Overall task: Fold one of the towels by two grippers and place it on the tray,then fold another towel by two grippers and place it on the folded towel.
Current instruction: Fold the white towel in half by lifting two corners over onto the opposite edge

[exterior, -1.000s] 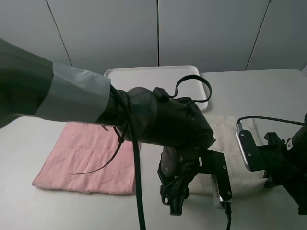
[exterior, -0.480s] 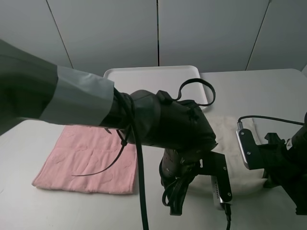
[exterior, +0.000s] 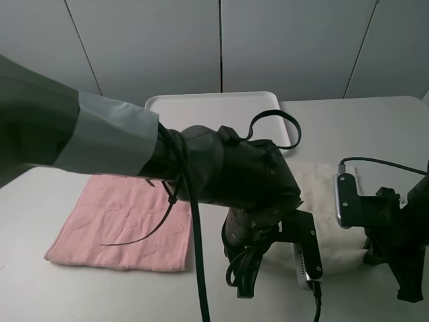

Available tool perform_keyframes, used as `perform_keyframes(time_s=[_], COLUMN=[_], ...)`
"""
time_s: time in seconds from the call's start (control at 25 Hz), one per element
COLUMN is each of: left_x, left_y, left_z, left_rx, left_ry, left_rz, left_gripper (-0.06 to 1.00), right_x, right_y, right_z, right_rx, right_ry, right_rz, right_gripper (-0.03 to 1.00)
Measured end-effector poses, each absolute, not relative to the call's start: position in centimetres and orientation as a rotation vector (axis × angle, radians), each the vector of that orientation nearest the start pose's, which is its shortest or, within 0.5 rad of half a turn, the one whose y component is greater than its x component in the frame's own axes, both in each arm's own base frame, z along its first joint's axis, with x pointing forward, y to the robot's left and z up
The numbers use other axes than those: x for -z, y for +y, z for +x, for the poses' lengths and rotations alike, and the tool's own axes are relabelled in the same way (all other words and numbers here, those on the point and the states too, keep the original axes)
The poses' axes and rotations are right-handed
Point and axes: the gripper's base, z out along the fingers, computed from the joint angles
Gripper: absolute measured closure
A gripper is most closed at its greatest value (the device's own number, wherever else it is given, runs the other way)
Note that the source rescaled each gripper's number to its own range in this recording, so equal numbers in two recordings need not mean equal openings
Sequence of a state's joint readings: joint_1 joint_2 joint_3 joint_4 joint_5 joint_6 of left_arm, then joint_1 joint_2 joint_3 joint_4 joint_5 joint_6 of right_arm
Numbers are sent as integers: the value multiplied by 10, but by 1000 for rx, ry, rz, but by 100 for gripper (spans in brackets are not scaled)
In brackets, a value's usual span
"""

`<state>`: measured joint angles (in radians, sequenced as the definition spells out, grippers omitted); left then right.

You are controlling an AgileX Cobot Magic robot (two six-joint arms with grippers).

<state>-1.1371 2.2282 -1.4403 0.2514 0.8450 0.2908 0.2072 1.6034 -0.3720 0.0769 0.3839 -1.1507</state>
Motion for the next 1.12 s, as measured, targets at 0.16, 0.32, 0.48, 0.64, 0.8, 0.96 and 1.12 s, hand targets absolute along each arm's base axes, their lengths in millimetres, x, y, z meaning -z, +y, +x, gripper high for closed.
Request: perform_keyframes(time_s=[0.16,0.32,0.48,0.64,0.8,0.96,1.12], left_x=[-95,-114,-137,-157,-169,-170,-171], left_y=[-365,-357,-350,-348,-346,-344,-340], left_z=[194,211,225,234,240,248,259], left_rx=[242,221,150,1,-88,-137,-180], left_ry=[-2298,-2388,-2518,-2667,-2768,-2878,-2989], left_rz=[-2313,-2292,-2250,-2194,-2149,-2058,-1939], left_gripper=[94,94,94,94,94,94,94], right_x=[-103,-118,-133,-147,-162,-173,-180], right_y=[38,38,40,41,42,44,44], right_z=[163,162,161,159,162,171,178], right_rx=[-37,-10,-8,-31,-40,-72,-98], right_ry=[2542,2567,2585,2611,2604,2622,2638], right_rz=[-1767,-1615,-1400,-1160,-969,-761,-564], right_gripper=[97,97,97,97,97,97,97])
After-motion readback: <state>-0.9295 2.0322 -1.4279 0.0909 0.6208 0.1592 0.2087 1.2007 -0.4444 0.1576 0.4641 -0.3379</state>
